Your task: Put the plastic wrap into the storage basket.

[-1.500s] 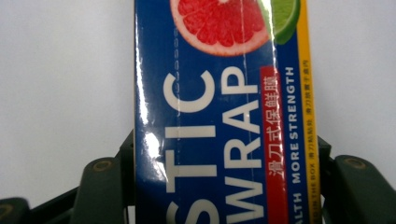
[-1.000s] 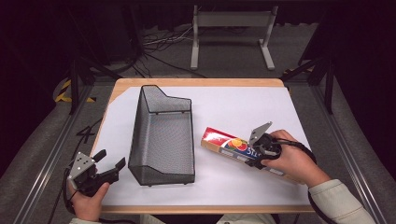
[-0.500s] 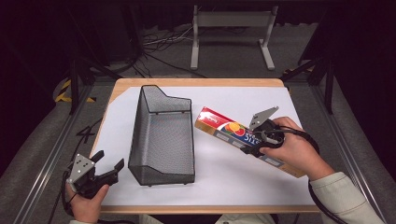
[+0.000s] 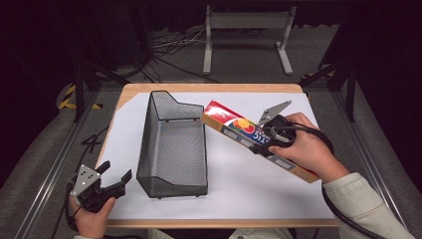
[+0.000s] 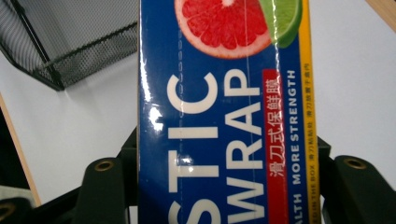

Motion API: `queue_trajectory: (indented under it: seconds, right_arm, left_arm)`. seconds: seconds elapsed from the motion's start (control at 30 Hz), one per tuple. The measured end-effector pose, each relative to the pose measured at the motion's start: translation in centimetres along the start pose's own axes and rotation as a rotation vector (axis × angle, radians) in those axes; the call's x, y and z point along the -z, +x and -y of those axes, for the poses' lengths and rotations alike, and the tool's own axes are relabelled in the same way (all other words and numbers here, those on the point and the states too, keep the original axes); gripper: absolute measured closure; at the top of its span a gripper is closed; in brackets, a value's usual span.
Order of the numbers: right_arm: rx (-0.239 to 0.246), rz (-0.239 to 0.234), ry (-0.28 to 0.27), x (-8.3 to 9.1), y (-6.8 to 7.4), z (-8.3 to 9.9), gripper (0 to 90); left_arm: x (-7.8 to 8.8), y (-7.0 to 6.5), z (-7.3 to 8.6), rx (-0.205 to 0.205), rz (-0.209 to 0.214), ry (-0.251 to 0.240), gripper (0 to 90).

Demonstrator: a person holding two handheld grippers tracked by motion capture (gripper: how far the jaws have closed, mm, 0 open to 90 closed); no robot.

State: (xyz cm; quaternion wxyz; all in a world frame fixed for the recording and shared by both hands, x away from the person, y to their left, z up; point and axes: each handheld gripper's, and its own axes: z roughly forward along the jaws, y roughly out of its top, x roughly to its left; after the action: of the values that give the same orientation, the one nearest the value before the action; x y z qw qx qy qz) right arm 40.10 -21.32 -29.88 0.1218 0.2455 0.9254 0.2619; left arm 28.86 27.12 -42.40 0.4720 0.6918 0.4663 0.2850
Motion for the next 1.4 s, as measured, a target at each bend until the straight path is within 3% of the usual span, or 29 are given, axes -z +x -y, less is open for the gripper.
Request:
queue_trajectory:
  seconds: [0.17, 0.33, 0.43, 0.6, 0.73, 0.93, 1.3, 1.4]
  right_arm:
    - [-0.055, -0.008, 0.002, -0.3, 1.0, -2.1, 39.7]
    - [-0.068, 0.015, 0.022, -0.8, 1.9, -3.9, 39.7]
    - [-0.125, 0.019, 0.031, -1.6, 2.8, -5.6, 39.7]
    - [-0.170, 0.056, 0.033, -2.5, 3.4, -7.0, 39.8]
    - [-0.280, 0.065, 0.027, -3.6, 3.7, -8.5, 39.8]
    - [-0.354, 0.088, 0.034, -5.0, 4.2, -10.3, 39.8]
    - [-0.510, 0.045, 0.015, -6.7, 5.8, -11.9, 39.8]
    - [-0.529, 0.031, 0.009, -7.4, 6.0, -12.2, 39.8]
  left_arm:
    - [0.0, 0.0, 0.0, 0.001, 0.004, -0.003, 20.4]
    - [-0.1, 0.0, -0.1, 0.001, 0.008, -0.003, 20.4]
    - [-0.1, 0.0, -0.1, 0.000, 0.006, -0.002, 20.4]
    - [-0.1, 0.2, -0.1, 0.005, 0.000, 0.002, 20.5]
    - [0.0, 0.2, 0.0, 0.011, -0.001, 0.001, 20.6]
    - [0.3, 0.3, 0.1, 0.018, -0.004, -0.006, 20.7]
    - [0.2, 0.3, 0.1, 0.023, 0.002, -0.012, 20.7]
    - [0.1, 0.3, 0.0, 0.016, 0.009, -0.008, 20.7]
